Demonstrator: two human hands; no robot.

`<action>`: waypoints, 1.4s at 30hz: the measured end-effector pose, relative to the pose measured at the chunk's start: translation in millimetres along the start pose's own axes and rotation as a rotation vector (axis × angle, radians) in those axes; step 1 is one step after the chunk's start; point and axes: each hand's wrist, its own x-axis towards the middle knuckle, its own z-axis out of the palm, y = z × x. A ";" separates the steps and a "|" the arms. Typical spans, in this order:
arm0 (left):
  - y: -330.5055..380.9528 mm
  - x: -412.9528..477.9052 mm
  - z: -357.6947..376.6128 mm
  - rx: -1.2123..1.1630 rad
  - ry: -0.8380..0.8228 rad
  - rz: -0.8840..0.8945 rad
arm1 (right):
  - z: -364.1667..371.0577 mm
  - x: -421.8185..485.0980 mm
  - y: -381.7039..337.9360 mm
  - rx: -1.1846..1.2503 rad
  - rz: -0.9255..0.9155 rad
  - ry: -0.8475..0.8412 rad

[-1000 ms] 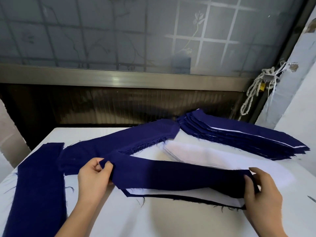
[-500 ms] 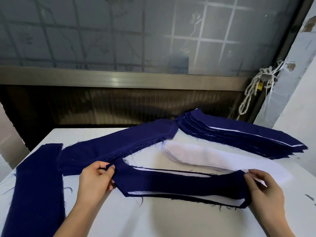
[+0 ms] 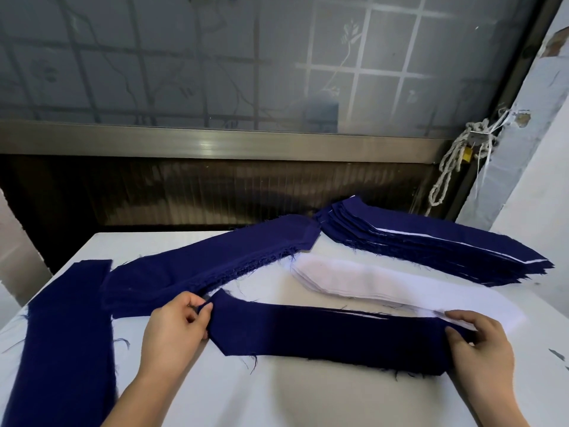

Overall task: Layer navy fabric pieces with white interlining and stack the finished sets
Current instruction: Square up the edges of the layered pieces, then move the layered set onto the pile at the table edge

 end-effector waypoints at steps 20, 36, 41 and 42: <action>0.9 -0.7 2.4 0.163 0.093 -0.024 | -1.5 -0.5 -10.7 -0.066 0.115 0.016; -4.3 0.2 9.3 0.493 0.102 0.030 | -4.2 -5.2 -16.1 -0.487 0.224 0.067; -7.3 0.8 9.5 0.502 0.010 0.100 | 0.5 0.0 -10.1 -0.606 0.209 -0.040; -7.9 1.2 9.3 0.486 0.000 0.106 | 1.1 0.9 -9.9 -0.589 0.188 -0.058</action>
